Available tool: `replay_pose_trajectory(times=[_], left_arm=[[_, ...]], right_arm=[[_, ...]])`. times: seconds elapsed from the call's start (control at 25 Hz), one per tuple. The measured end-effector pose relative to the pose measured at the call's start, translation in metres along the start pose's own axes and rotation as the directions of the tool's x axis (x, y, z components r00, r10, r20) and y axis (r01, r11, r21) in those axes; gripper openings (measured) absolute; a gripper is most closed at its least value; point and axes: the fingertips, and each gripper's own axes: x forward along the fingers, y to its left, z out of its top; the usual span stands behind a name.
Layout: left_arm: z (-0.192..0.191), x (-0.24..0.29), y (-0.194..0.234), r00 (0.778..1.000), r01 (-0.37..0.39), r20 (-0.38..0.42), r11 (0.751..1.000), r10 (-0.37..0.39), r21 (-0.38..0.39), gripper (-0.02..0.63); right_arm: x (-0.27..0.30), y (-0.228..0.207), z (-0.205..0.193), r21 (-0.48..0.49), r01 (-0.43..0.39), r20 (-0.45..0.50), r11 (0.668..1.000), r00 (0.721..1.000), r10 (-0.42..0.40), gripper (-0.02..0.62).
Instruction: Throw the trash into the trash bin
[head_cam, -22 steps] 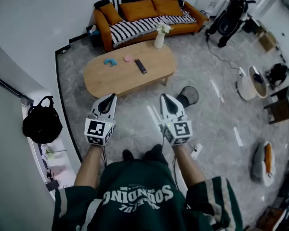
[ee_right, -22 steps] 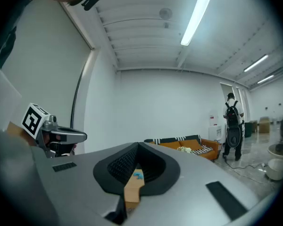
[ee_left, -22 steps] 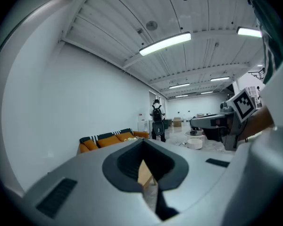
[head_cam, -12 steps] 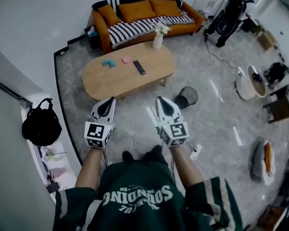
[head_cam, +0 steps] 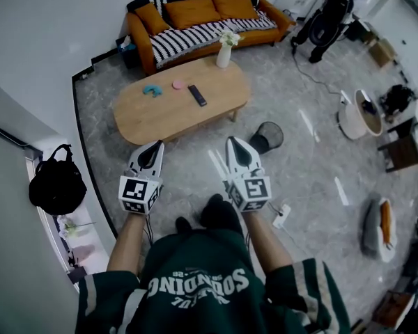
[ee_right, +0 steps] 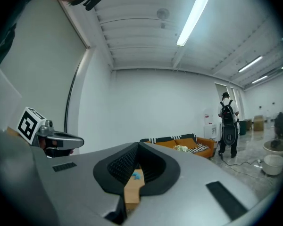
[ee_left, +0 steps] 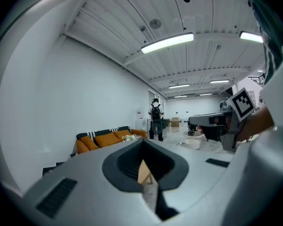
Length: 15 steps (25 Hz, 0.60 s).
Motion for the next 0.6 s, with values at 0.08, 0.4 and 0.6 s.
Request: replay_pose_trajectory(times=[0.08,0.4,0.6], left_arm=[[-0.001,0.009,0.003,1.000,-0.002,-0.006,1.000,0.002,-0.006,-0.003],[0.001,0.077,0.023,1.000,0.022,-0.017,1.000,-0.022,-0.009,-0.003],[0.001,0.147,0.046,0.998,0.005,-0.065,1.000,-0.006,-0.024,-0.003]], right_arm=[[0.006,-0.004,-0.004,0.005,-0.004,-0.010,1.000,1.000,0.004,0.000],[0.070,-0.038,-0.012,0.005,-0.015,-0.029,1.000,0.999,0.016,0.000],[0.136,-0.076,-0.016,0.006,-0.059,-0.038,0.998,0.998,0.059,0.000]])
